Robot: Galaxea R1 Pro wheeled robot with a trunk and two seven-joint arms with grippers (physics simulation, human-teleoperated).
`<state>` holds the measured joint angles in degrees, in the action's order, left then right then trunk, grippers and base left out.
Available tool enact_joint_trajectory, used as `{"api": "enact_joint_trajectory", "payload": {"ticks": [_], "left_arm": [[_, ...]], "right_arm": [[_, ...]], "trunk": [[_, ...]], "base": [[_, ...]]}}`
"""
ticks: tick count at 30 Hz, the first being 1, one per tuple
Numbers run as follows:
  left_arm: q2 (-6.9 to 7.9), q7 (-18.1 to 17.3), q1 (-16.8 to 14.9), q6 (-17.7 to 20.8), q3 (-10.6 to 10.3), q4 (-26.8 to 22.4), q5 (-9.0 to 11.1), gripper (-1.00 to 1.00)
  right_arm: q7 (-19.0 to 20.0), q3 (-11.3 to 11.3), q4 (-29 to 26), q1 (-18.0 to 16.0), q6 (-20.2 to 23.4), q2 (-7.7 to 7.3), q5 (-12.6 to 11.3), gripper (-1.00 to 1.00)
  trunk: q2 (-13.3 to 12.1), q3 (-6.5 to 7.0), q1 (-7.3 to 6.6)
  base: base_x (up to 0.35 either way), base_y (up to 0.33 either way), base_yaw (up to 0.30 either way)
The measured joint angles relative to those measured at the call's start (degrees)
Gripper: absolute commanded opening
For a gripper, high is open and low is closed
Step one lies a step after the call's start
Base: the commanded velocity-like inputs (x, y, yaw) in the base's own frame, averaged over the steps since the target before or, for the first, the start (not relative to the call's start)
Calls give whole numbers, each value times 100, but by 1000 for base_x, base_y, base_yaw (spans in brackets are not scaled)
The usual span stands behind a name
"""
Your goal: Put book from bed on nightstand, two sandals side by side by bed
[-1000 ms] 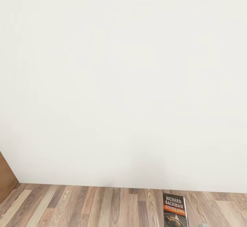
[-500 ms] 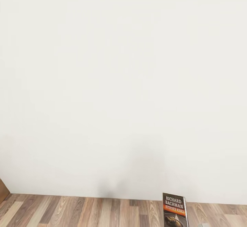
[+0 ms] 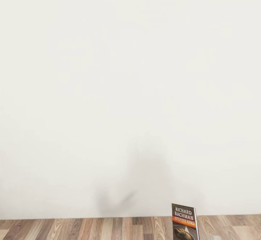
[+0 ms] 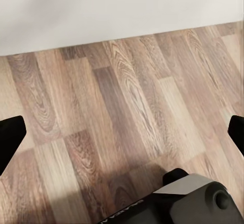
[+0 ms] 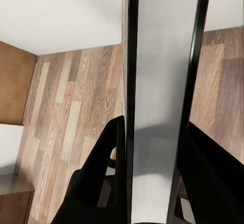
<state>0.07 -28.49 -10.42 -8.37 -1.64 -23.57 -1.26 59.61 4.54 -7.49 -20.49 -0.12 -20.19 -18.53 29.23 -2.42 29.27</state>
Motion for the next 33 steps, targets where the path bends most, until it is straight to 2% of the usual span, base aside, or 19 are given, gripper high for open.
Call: {"api": "enact_joint_trajectory", "payload": {"ticks": [33], "left_arm": [[0,0,-1,1,0,-1,0,100]], "right_arm": [[-25,5,-1,-1,1,0,2,-100]], "trunk": [[3,163,0]], "base": [[0,0,-266]]}}
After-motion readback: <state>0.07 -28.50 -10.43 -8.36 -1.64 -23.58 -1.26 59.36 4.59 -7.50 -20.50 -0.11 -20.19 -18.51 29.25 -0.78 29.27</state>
